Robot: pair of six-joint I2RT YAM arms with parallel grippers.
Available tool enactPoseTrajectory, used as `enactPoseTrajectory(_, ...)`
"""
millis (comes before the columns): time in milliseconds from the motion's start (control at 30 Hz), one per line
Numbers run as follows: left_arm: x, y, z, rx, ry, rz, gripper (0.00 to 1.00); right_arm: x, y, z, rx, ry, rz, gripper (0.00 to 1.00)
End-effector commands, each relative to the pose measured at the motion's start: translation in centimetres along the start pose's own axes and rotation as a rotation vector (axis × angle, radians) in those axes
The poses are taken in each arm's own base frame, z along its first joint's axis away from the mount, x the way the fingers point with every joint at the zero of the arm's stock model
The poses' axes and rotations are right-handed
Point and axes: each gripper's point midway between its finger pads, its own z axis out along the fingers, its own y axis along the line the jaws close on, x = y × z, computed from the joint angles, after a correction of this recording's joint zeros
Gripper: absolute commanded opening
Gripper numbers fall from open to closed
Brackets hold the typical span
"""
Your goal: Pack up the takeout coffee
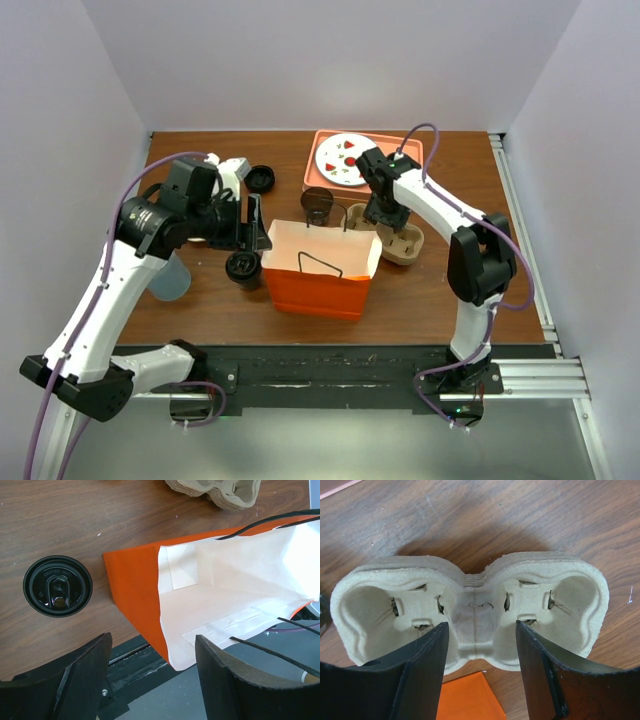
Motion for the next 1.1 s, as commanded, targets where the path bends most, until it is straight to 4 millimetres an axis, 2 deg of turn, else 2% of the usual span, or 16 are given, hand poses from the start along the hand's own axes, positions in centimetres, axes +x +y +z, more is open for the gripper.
enactPoseTrajectory(0, -0.1, -0.8, -1.6, 0.03, -0.021, 0.025, 0.73, -0.8, 0.3, 0.1, 0.003, -0.044, 0.051, 0.6)
enactPoseTrajectory(333, 0.3, -0.2, -1.6, 0.006, -0.014, 0.029, 0.73, -0.8, 1.2, 0.9, -0.008, -0.04, 0.048, 0.6)
enactPoseTrajectory(533, 0.2, -0.2, -1.8, 0.001, -0.019, 0.031, 0.73, -0.5, 0.9, 1.3, 0.016, -0.034, 0.051, 0.59)
enactPoseTrajectory(633, 0.3, -0.1, -1.8, -0.001, -0.018, 0.028, 0.72, -0.8, 0.9, 1.3, 0.018, -0.046, 0.053, 0.54)
enactPoseTrajectory(800, 0.3, -0.1, -1.9, -0.004, -0.02, 0.029, 0.72, -1.4, 0.5, 0.9, 0.025, -0.071, 0.056, 0.38)
enactPoseTrajectory(900, 0.3, -0.1, -1.9, -0.007, -0.021, 0.028, 0.72, -1.8, 0.5, 0.3, 0.018, -0.087, 0.058, 0.35)
enactPoseTrajectory(1067, 0.2, -0.1, -1.8, -0.006, -0.023, 0.022, 0.72, -3.3, 0.4, -1.5, 0.006, -0.127, 0.048, 0.35)
